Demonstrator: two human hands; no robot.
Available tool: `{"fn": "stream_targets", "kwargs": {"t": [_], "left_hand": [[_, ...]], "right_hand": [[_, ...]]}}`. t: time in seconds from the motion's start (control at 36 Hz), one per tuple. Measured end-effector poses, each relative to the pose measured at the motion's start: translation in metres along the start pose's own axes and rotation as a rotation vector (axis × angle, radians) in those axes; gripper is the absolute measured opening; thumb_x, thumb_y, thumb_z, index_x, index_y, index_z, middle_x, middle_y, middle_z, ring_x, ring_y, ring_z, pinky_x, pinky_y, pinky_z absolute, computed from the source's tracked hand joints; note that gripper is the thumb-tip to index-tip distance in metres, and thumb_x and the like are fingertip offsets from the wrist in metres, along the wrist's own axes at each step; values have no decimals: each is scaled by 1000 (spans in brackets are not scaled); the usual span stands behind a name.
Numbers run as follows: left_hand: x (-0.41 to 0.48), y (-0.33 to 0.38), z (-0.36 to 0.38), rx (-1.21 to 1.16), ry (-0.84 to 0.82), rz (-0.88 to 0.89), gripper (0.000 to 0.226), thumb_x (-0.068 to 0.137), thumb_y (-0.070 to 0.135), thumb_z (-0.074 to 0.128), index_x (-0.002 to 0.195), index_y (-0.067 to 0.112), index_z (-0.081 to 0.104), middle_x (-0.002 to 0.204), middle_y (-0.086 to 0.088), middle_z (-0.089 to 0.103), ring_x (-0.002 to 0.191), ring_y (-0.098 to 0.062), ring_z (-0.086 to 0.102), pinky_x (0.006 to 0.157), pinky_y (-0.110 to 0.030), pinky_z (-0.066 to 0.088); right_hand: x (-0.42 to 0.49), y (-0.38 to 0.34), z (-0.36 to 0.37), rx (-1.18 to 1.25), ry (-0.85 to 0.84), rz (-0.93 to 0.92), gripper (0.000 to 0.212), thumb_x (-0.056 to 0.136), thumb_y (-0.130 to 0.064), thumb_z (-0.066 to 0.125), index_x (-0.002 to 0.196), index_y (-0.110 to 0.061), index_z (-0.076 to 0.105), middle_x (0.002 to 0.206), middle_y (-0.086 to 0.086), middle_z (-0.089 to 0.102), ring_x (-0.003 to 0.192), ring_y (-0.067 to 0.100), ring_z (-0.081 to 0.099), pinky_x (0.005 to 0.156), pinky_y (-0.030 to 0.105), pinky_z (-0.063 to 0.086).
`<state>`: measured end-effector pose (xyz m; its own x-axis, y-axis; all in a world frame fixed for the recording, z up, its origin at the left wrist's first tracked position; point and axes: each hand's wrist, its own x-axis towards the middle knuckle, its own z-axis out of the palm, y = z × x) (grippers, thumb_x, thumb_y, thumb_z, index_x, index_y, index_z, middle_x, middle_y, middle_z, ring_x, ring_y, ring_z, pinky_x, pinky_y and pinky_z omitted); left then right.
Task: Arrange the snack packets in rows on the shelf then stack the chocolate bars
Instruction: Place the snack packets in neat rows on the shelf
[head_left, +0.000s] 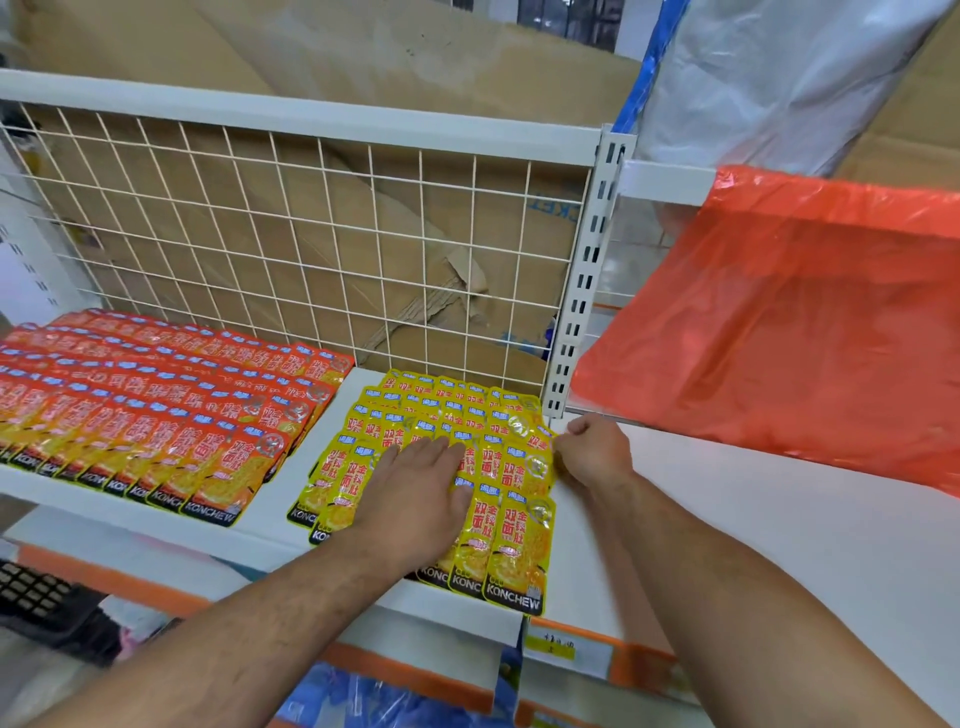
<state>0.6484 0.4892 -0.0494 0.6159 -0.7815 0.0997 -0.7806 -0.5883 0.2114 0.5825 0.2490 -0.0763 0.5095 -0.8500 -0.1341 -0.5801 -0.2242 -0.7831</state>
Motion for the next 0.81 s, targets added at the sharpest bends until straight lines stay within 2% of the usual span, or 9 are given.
{"fn": "stream_targets", "kwargs": {"t": [0.06,0.14,0.25,0.39,0.47,0.53,0.67,0.81], "left_hand": [[1,0,0,-2,1,-2,56,99,47,37,151,25,35,156,2,36,145,-18,28,121,-42,17],[2,-2,1,-6,8,-6,55,99,46,41,150,25,36,155,2,38,144,-18,30,120,-41,18],[5,-6,2,-6,11,-21,57,98,45,44,149,22,39,153,-1,42,143,-21,33,120,-43,22],[6,-4,0,18,-8,-35,57,100,46,41,152,25,32,157,1,35,146,-18,27,121,-41,17],[7,-4,0,25,-18,-44,58,100,48,39,153,26,29,159,3,32,147,-17,24,122,-41,15],[7,-5,1,24,-22,-46,58,100,48,39,153,26,29,159,3,32,147,-17,24,122,-41,15],[5,-9,3,31,-3,-40,64,93,52,31,149,24,38,154,1,40,145,-20,31,120,-43,20],[5,-5,2,33,-25,-43,59,99,49,37,153,25,30,159,2,32,148,-19,24,122,-43,13]], "right_hand": [[6,3,-2,-42,-23,-1,29,81,-21,70,109,-16,67,113,5,67,107,26,61,78,23,38],[13,6,-1,-53,-50,1,32,84,-15,69,116,-13,65,120,8,66,112,27,60,84,24,41],[17,6,1,-4,-41,-25,24,87,-6,61,107,-16,67,117,7,67,110,27,61,90,27,44],[24,-4,8,86,-36,-50,19,83,-2,59,86,-21,63,99,3,67,94,24,62,77,26,44],[30,-7,14,78,-35,-47,20,81,-4,59,75,-23,59,98,5,70,94,28,66,82,34,53],[33,-7,18,59,-36,-45,19,80,-4,60,76,-23,59,101,5,71,96,27,65,85,34,53],[31,-8,21,49,-43,-28,20,79,-3,61,86,-22,63,102,4,70,98,25,64,81,30,50],[29,-7,20,73,-27,-21,19,80,-4,64,91,-19,67,102,2,70,98,23,63,79,26,47]]}}
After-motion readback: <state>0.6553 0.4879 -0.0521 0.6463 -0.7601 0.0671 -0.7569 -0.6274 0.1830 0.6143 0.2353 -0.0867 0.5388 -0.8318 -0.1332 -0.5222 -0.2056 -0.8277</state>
